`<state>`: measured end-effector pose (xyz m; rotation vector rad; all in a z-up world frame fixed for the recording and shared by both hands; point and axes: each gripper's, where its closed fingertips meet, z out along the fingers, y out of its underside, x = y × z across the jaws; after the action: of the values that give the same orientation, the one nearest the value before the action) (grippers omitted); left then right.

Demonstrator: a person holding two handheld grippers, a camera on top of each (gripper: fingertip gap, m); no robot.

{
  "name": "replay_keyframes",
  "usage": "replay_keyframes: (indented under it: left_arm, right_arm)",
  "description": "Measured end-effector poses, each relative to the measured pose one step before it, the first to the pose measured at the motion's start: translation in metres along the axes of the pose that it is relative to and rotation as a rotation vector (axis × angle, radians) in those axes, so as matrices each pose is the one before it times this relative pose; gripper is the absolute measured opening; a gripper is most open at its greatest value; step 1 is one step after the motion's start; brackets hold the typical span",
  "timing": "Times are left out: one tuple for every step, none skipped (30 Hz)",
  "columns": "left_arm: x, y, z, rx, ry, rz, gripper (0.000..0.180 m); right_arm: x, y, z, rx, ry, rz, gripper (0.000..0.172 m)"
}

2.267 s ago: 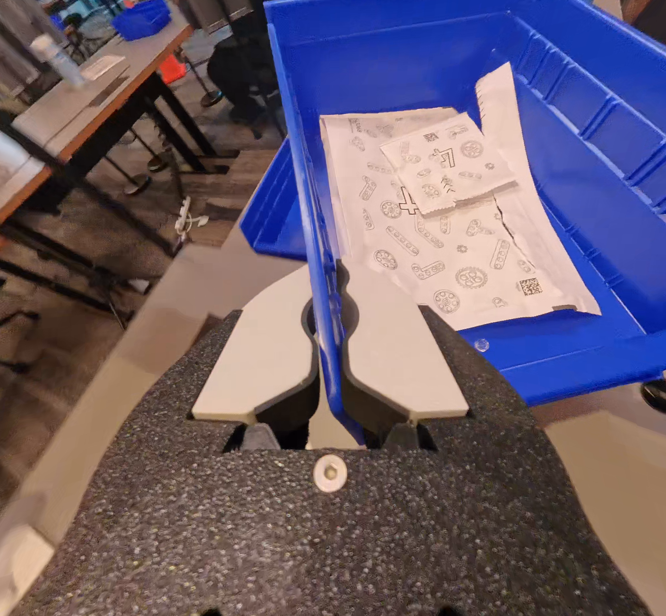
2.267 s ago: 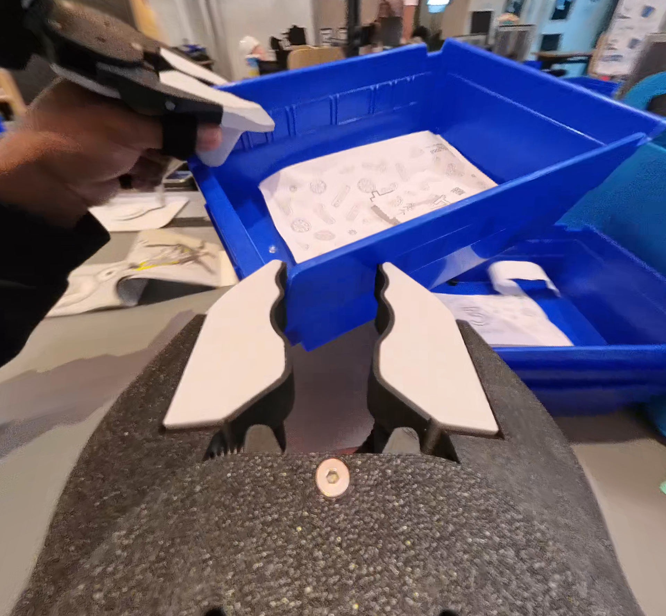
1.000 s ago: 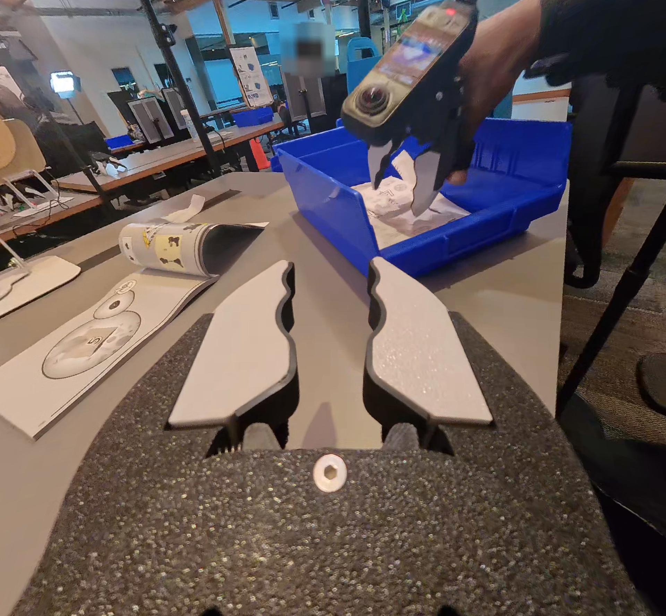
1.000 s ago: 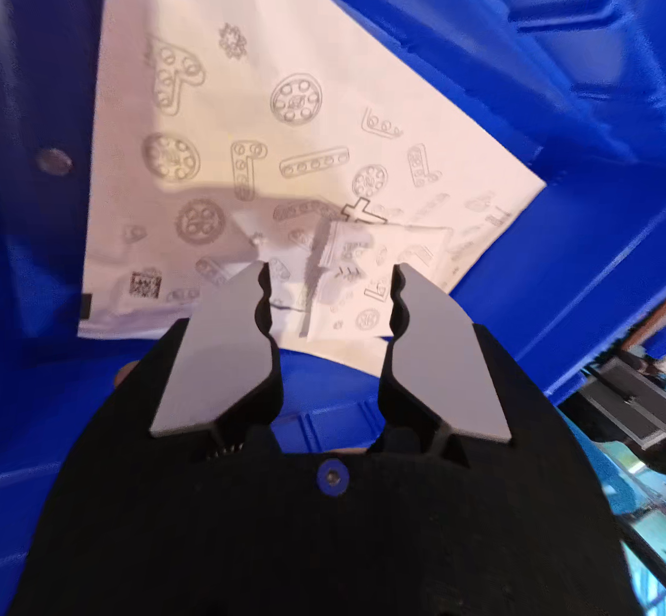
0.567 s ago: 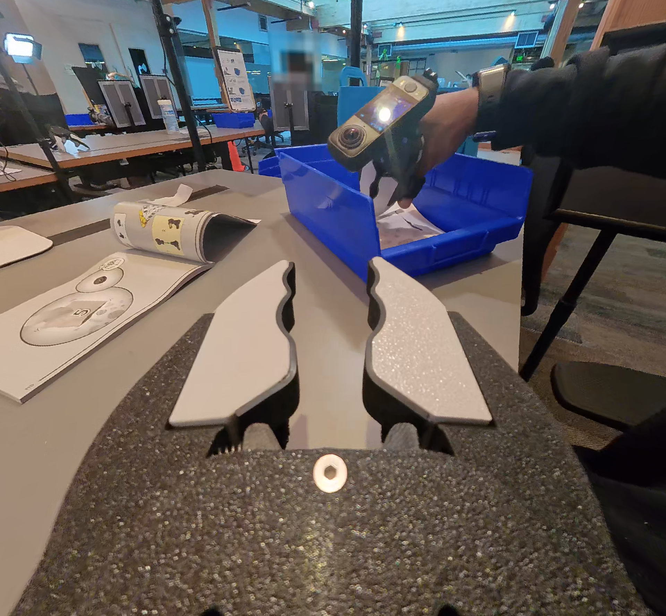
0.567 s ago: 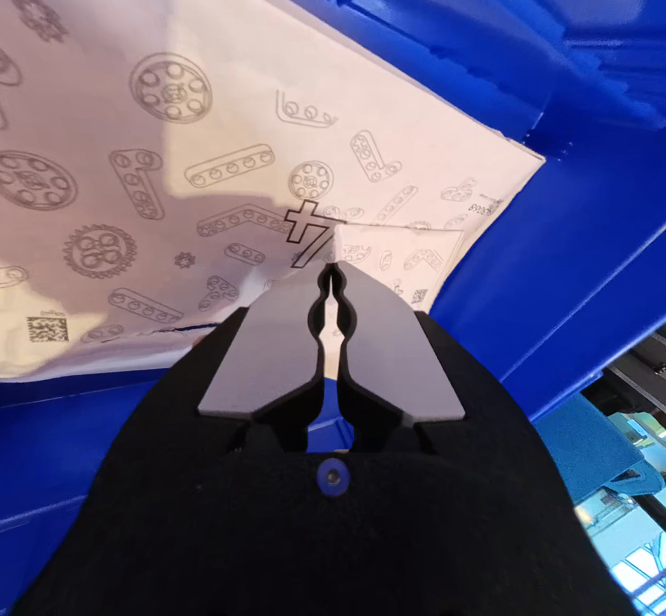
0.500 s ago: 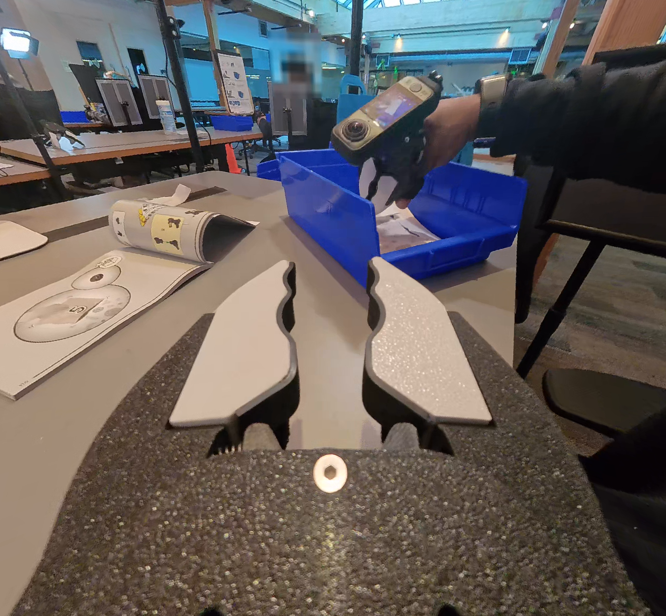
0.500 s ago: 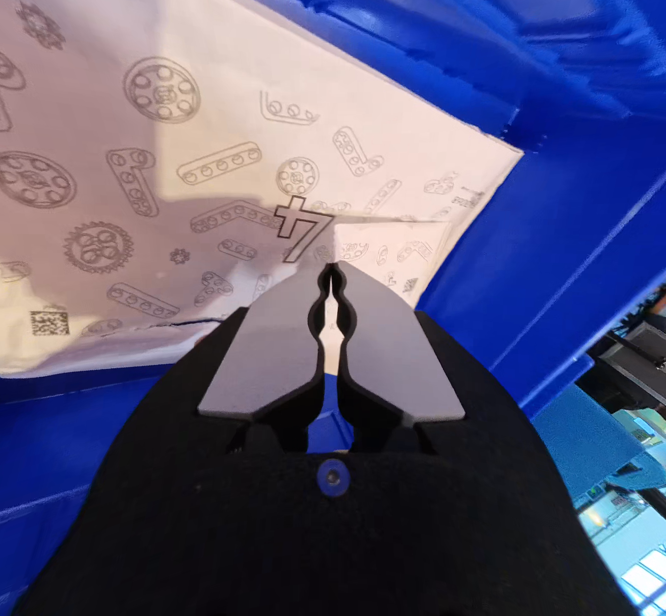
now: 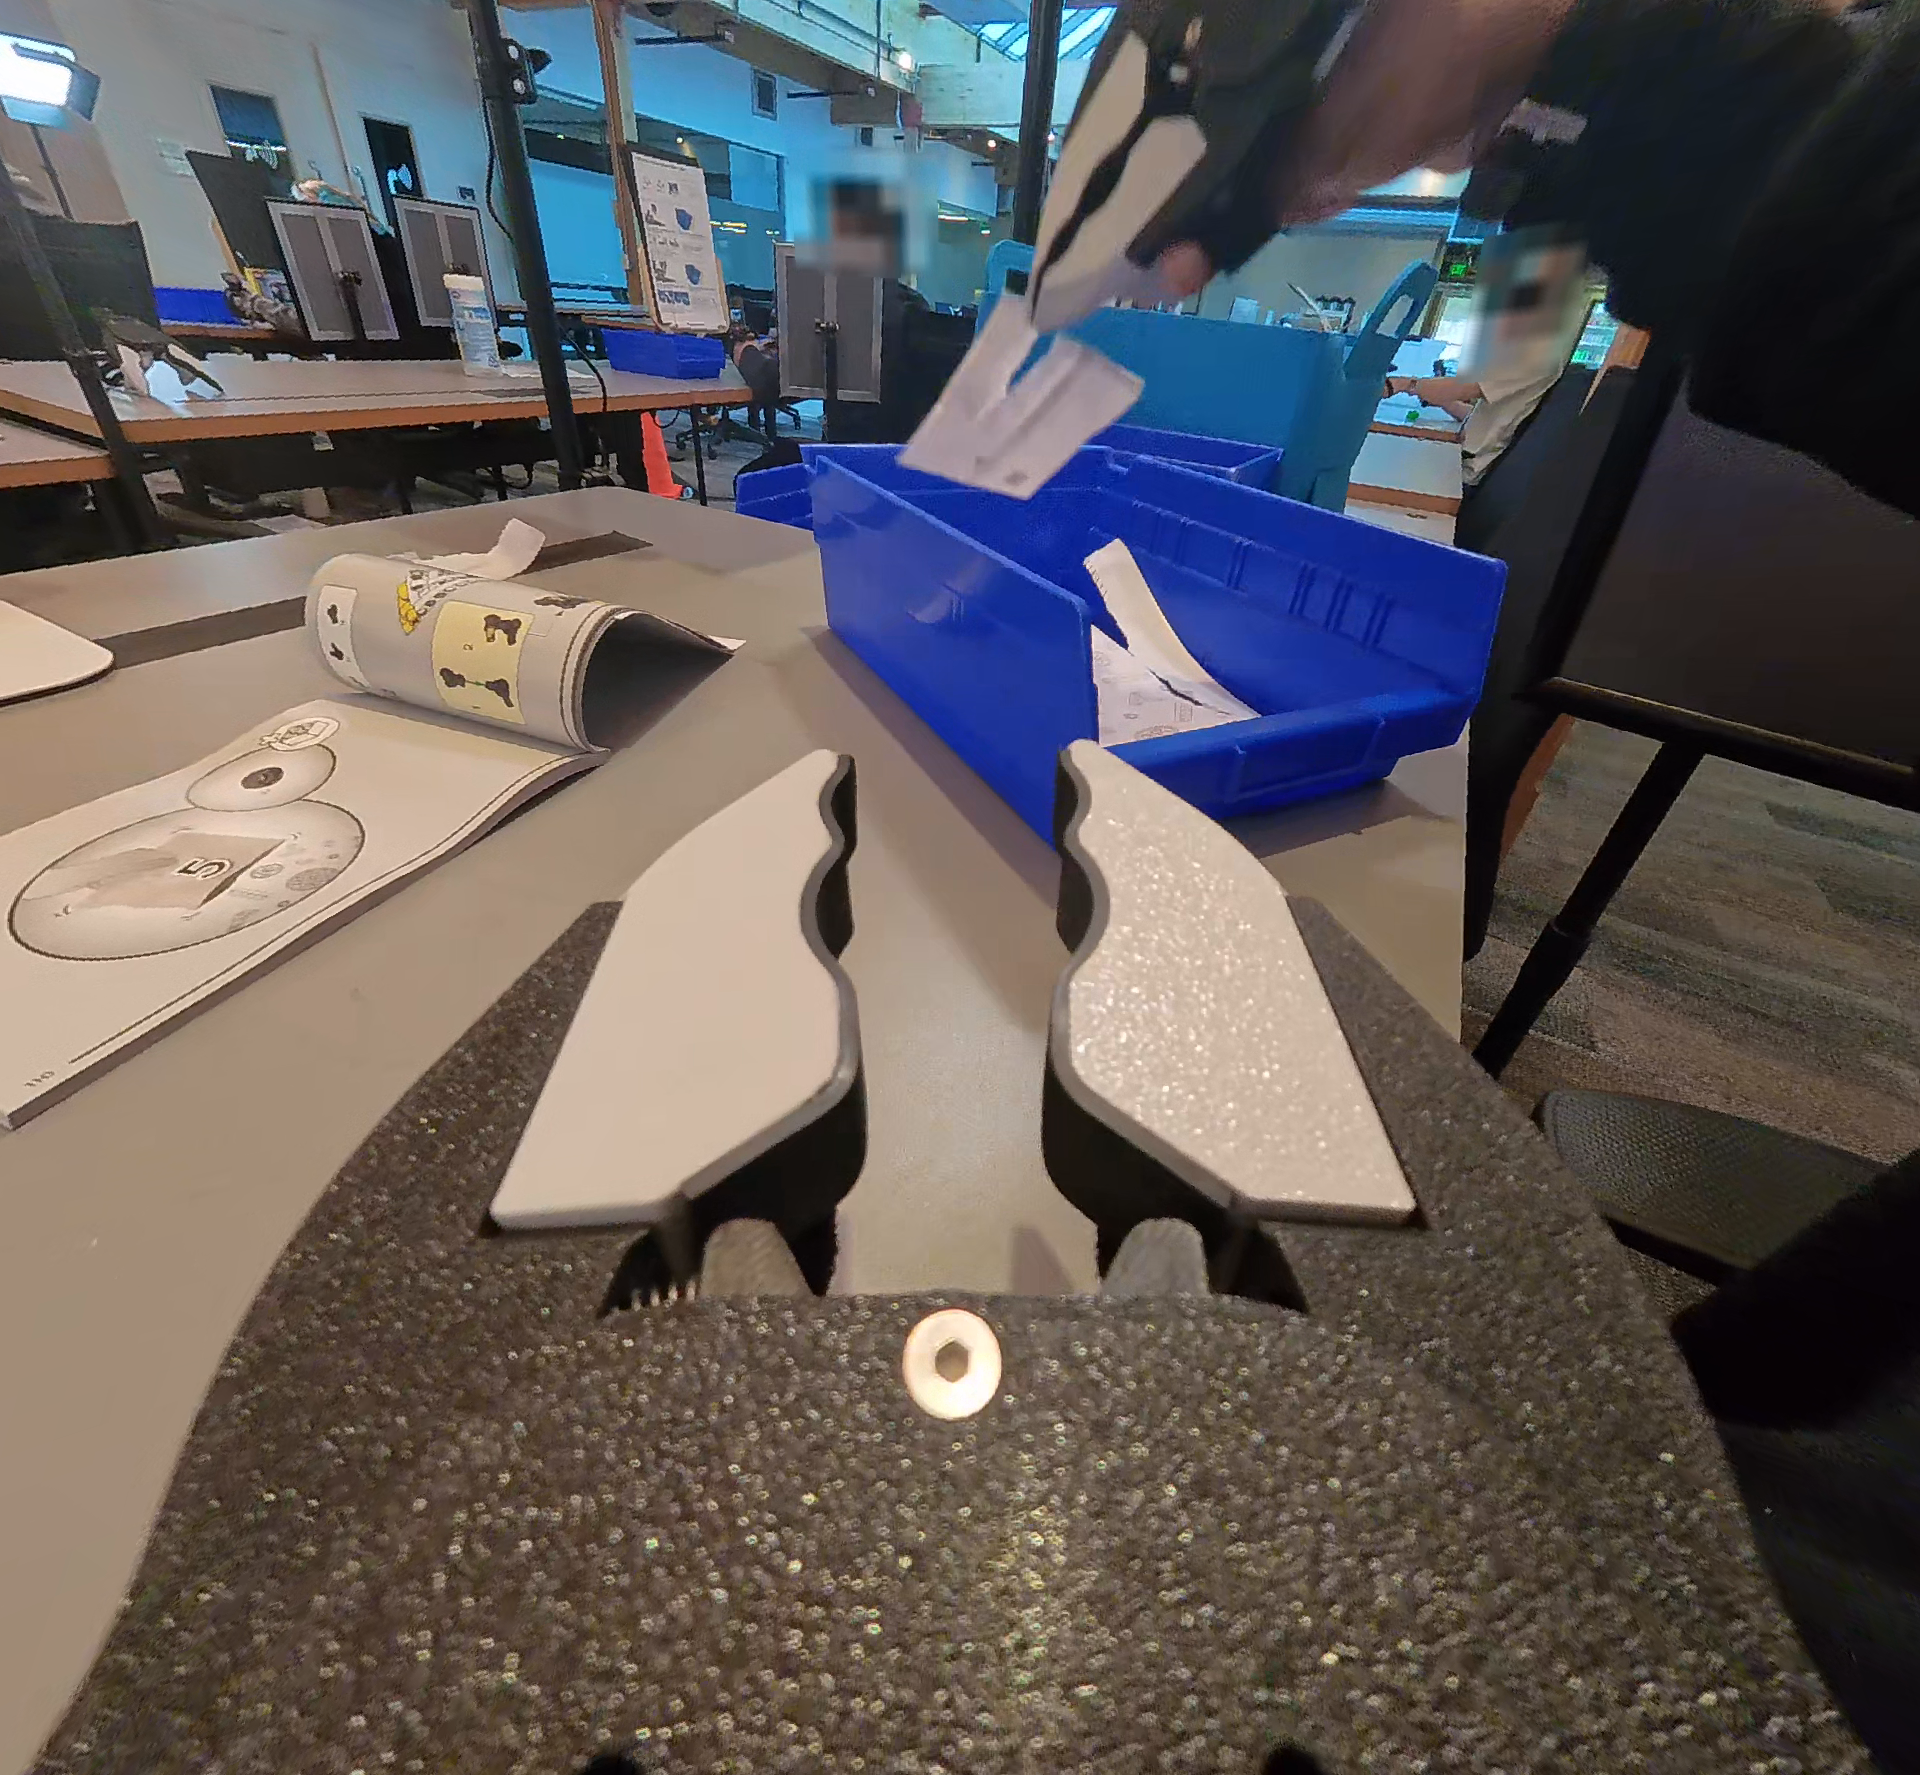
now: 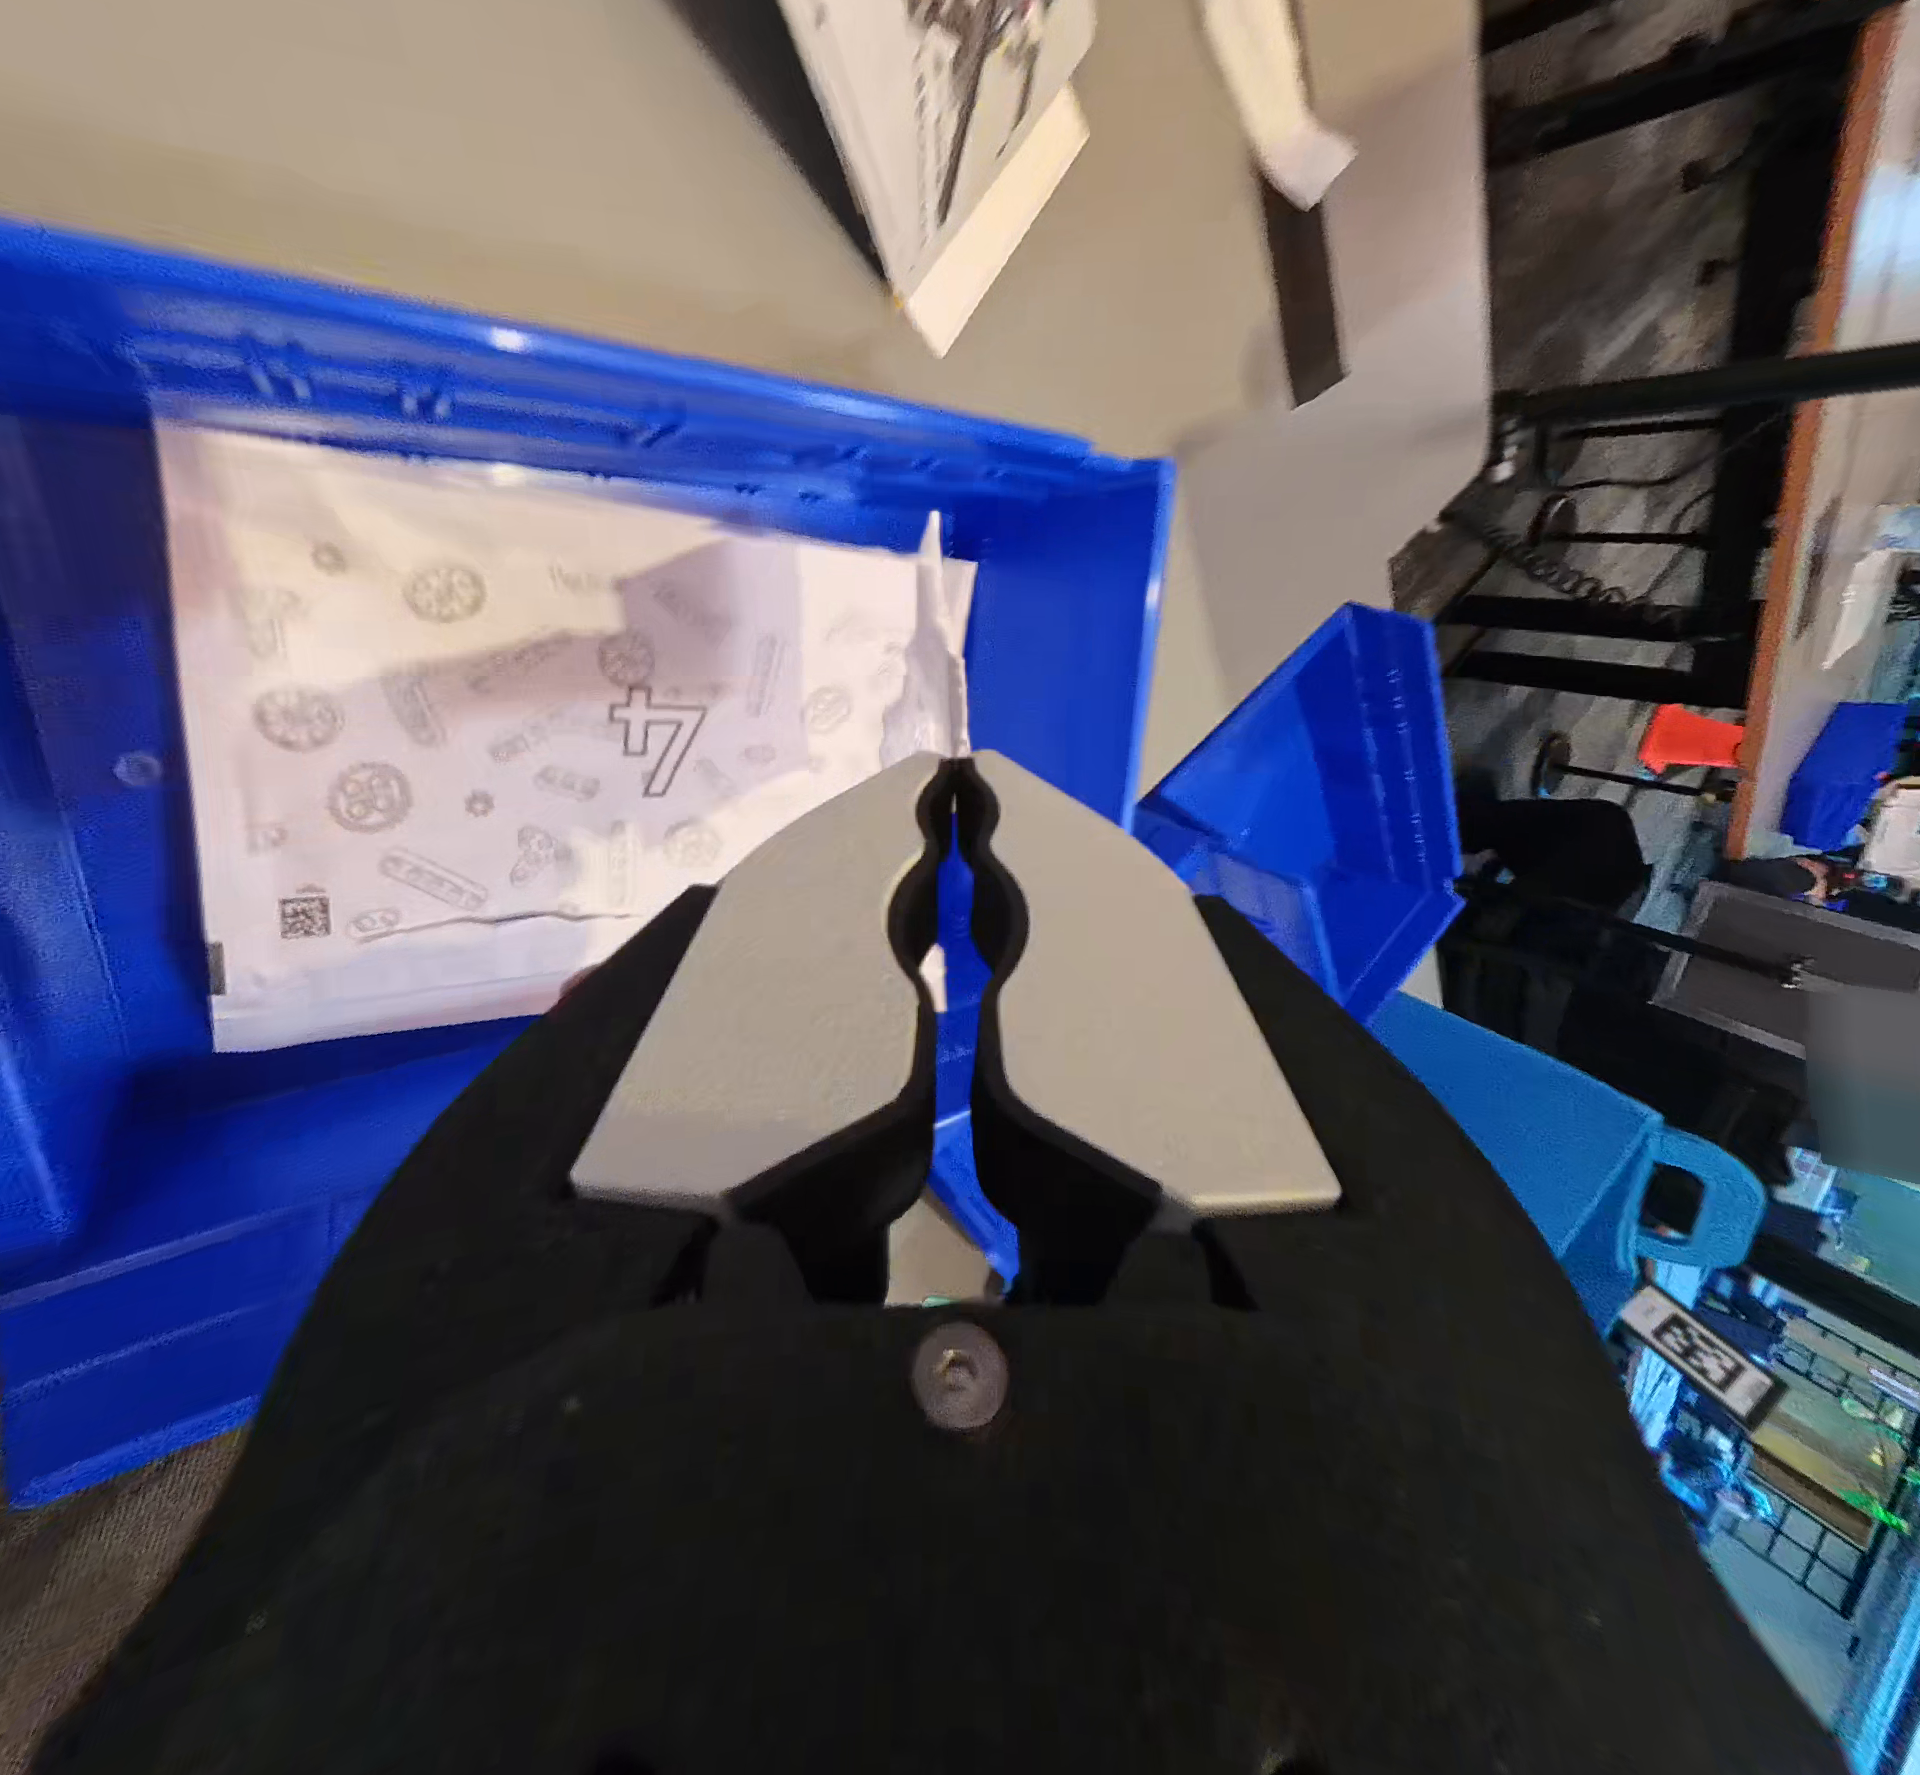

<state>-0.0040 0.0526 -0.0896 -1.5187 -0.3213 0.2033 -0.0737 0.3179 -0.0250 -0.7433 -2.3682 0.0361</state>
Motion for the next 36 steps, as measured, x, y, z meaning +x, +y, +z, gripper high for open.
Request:
replay_keyframes:
  left_arm:
    - [0.00000,-0.00001,0.00004,0.0000,0.0005,-0.0005,0.037]
    - [0.00007,0.00004,0.00007,-0.0003,0.0003,0.0002,0.037]
    - [0.00010,0.00013,0.00000,-0.0009,0.0002,0.0007,0.037]
    - [0.00006,0.00022,0.00017,-0.0016,0.0001,0.0008,0.037]
    - [0.00007,0.00026,0.00025,-0.0018,0.0000,0.0009,0.037]
    - [0.00014,0.00027,0.00021,-0.0019,-0.0002,0.0009,0.037]
    - [0.00013,0.00022,0.00018,-0.0023,-0.0001,0.0012,0.037]
    - [0.00011,0.00021,0.00012,-0.0014,-0.0004,0.0017,0.037]
    - [0.00010,-0.00005,-0.00009,0.0006,-0.0008,0.0024,0.037]
    - [0.00007,-0.00016,-0.00030,0.0022,-0.0009,0.0025,0.037]
    - [0.00010,-0.00044,-0.00049,0.0035,-0.0009,0.0009,0.037]
    - [-0.00017,-0.00058,-0.00075,0.0050,-0.0008,-0.0016,0.037]
    - [-0.00033,-0.00098,-0.00119,0.0077,-0.0008,-0.0041,0.037]
    - [-0.00084,-0.00118,-0.00137,0.0095,-0.0014,-0.0071,0.036]
    - [-0.00153,-0.00062,-0.00165,0.0053,-0.0044,-0.0118,0.036]
    - [-0.00161,-0.00121,-0.00175,0.0089,-0.0009,-0.0152,0.036]
    - [-0.00126,-0.00235,-0.00200,0.0164,0.0043,-0.0177,0.036]
    - [-0.00230,-0.00127,-0.00212,0.0089,0.0003,-0.0231,0.035]
    - [-0.00225,-0.00115,-0.00196,0.0065,0.0039,-0.0260,0.035]
    - [-0.00194,-0.00140,-0.00215,0.0089,0.0083,-0.0272,0.034]
    - [-0.00229,-0.00161,-0.00233,0.0090,0.0056,-0.0289,0.034]
    - [-0.00252,-0.00127,-0.00213,0.0071,0.0038,-0.0276,0.033]
    - [-0.00239,-0.00104,-0.00208,0.0037,0.0033,-0.0236,0.033]
    - [-0.00198,-0.00100,-0.00200,0.0032,0.0040,-0.0198,0.033]
    - [-0.00173,-0.00099,-0.00196,0.0040,0.0029,-0.0166,0.033]
    - [-0.00141,-0.00093,-0.00174,0.0040,0.0025,-0.0133,0.033]
    - [-0.00108,-0.00085,-0.00152,0.0028,0.0030,-0.0106,0.033]
    - [-0.00084,-0.00058,-0.00141,0.0018,0.0031,-0.0087,0.032]
    - [-0.00070,-0.00046,-0.00131,0.0015,0.0028,-0.0077,0.032]
    - [-0.00061,-0.00054,-0.00122,0.0017,0.0028,-0.0069,0.032]
    - [-0.00086,-0.00053,-0.00113,0.0017,0.0011,-0.0061,0.032]
    - [-0.00075,-0.00063,-0.00115,0.0022,0.0006,-0.0055,0.032]
    - [-0.00070,-0.00062,-0.00112,0.0027,0.0009,-0.0060,0.032]
    - [-0.00023,-0.00106,-0.00092,0.0070,0.0046,-0.0085,0.032]
    - [-0.00049,-0.00087,-0.00078,0.0065,0.0023,-0.0088,0.032]
    - [-0.00052,-0.00049,-0.00053,0.0042,0.0006,-0.0068,0.032]
  right_arm:
    - [0.00619,-0.00969,-0.00873,0.0247,0.0165,0.0022,0.000]
    - [0.00517,-0.01200,-0.00770,0.0303,0.0120,0.0037,0.000]
    - [0.00356,-0.01461,-0.00596,0.0360,0.0047,0.0025,0.000]
    - [0.00219,-0.01742,-0.00349,0.0408,0.0013,-0.0032,0.000]
    - [0.00184,-0.01952,-0.00035,0.0401,0.0042,-0.0095,0.000]
    - [0.00184,-0.02080,0.00331,0.0374,0.0076,-0.0118,0.000]
    - [0.00158,-0.02163,0.00706,0.0359,0.0060,-0.0083,0.000]
    - [0.00046,-0.02177,0.01099,0.0334,-0.0012,-0.0053,0.000]
    - [-0.00055,-0.02100,0.01467,0.0289,-0.0061,-0.0045,0.000]
    - [-0.00052,-0.01944,0.01784,0.0216,-0.0037,-0.0027,0.000]
    - [-0.00032,-0.01713,0.02015,0.0119,0.0003,-0.0030,0.000]
    - [-0.00021,-0.01483,0.02142,0.0028,0.0048,-0.0067,0.000]
    - [-0.00016,-0.01283,0.02186,-0.0045,0.0077,-0.0103,0.000]
    - [-0.00078,-0.01118,0.02151,-0.0077,0.0060,-0.0109,0.000]
    - [-0.00142,-0.00977,0.02089,-0.0084,0.0031,-0.0070,0.000]
    - [-0.00236,-0.00831,0.01983,-0.0105,0.0012,-0.0033,0.000]
    - [-0.00368,-0.00665,0.01894,-0.0127,-0.0009,-0.0032,0.000]
    - [-0.00472,-0.00484,0.01768,-0.0173,-0.0002,-0.0077,0.000]
    - [-0.00492,-0.00324,0.01635,-0.0218,0.0057,-0.0159,0.000]
    - [-0.00510,-0.00265,0.01453,-0.0214,0.0114,-0.0225,0.000]
    - [-0.00572,-0.00279,0.01248,-0.0168,0.0113,-0.0220,0.000]
    - [-0.00657,-0.00291,0.01045,-0.0124,0.0057,-0.0151,0.000]
    - [-0.00829,-0.00338,0.00860,-0.0083,-0.0060,-0.0095,0.000]
    - [-0.00927,-0.00343,0.00698,-0.0075,-0.0146,-0.0076,0.000]
    - [-0.00915,-0.00335,0.00561,-0.0080,-0.0157,-0.0078,0.000]
    - [-0.00836,-0.00341,0.00442,-0.0054,-0.0150,-0.0080,0.000]
    - [-0.00893,-0.00291,0.00395,-0.0054,-0.0243,-0.0083,0.000]
    - [-0.00898,-0.00167,0.00370,-0.0105,-0.0329,-0.0054,0.002]
    - [-0.00756,-0.00091,0.00327,-0.0111,-0.0316,0.0006,0.008]
    - [-0.00635,-0.00140,0.00235,-0.0016,-0.0315,0.0030,0.017]
    - [-0.00549,-0.00180,0.00084,0.0072,-0.0328,0.0041,0.025]
    - [-0.00352,-0.00173,-0.00076,0.0116,-0.0276,0.0074,0.029]
    - [-0.00140,-0.00148,-0.00230,0.0158,-0.0204,0.0102,0.035]
    - [0.00066,-0.00104,-0.00373,0.0174,-0.0149,0.0131,0.039]
    - [0.00195,-0.00071,-0.00478,0.0211,-0.0132,0.0144,0.042]
    - [0.00269,-0.00021,-0.00551,0.0233,-0.0135,0.0151,0.043]
